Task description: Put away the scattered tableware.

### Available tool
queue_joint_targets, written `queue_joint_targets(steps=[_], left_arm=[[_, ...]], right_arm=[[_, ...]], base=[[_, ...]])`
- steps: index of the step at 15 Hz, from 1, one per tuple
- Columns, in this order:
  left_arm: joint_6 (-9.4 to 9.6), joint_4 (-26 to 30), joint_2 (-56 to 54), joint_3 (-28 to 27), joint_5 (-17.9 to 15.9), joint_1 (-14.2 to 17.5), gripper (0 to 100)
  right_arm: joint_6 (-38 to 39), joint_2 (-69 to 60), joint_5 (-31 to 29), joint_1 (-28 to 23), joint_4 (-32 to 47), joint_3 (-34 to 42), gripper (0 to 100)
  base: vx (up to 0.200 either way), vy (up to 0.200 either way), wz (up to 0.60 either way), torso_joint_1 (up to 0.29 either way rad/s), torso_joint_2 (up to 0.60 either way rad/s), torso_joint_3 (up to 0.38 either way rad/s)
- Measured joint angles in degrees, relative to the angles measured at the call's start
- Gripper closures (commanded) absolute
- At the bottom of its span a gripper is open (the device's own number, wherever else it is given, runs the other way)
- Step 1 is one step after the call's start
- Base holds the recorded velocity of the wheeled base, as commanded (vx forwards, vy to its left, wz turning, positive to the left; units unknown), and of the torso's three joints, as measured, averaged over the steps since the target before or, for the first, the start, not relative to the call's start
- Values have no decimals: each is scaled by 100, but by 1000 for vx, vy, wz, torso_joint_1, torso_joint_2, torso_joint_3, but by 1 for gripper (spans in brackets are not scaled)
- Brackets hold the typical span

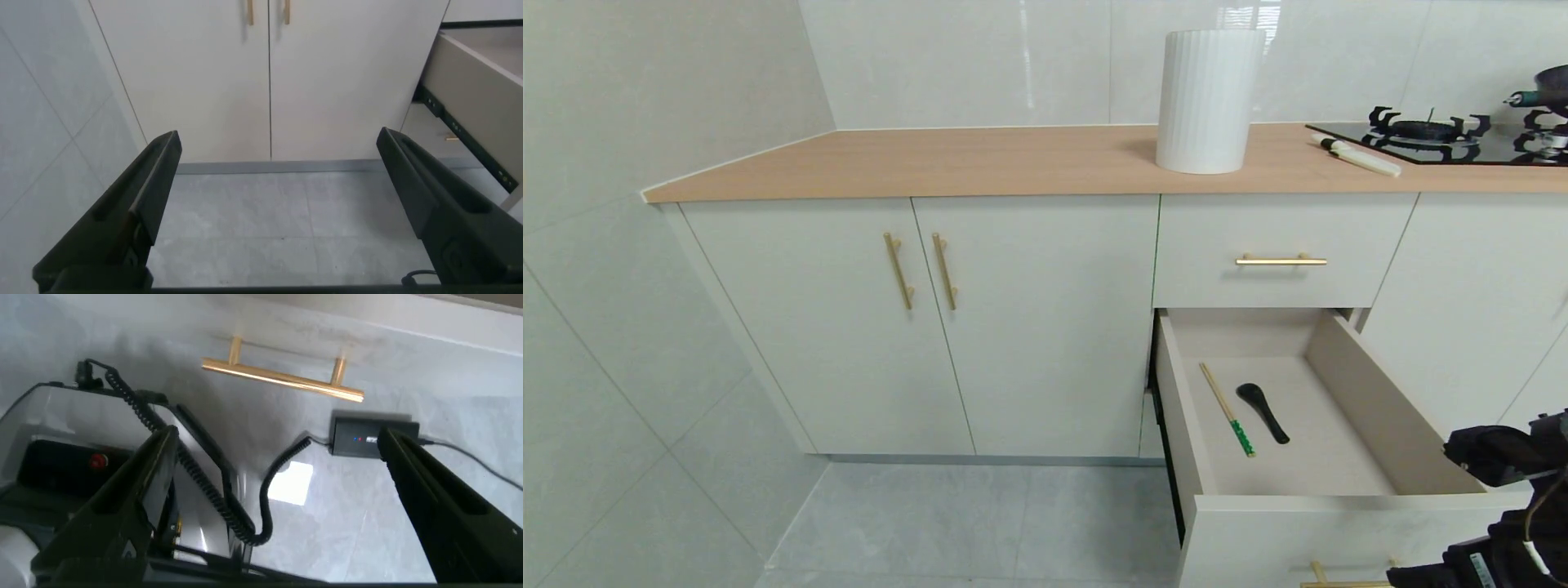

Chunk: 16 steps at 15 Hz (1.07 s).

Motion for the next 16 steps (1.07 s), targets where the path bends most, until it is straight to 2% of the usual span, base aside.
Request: queue_joint_targets(steps=[10,16], left_arm=[[0,4,0,-2,4,2,0],[0,0,0,-2,0,0,0]], right_arm=[[112,1358,-33,-13,-1630,-63,0],[96,1970,-133,-11,-1775,-778,0]], base=[[0,0,0,0,0,0],[0,0,0,0,0,0]])
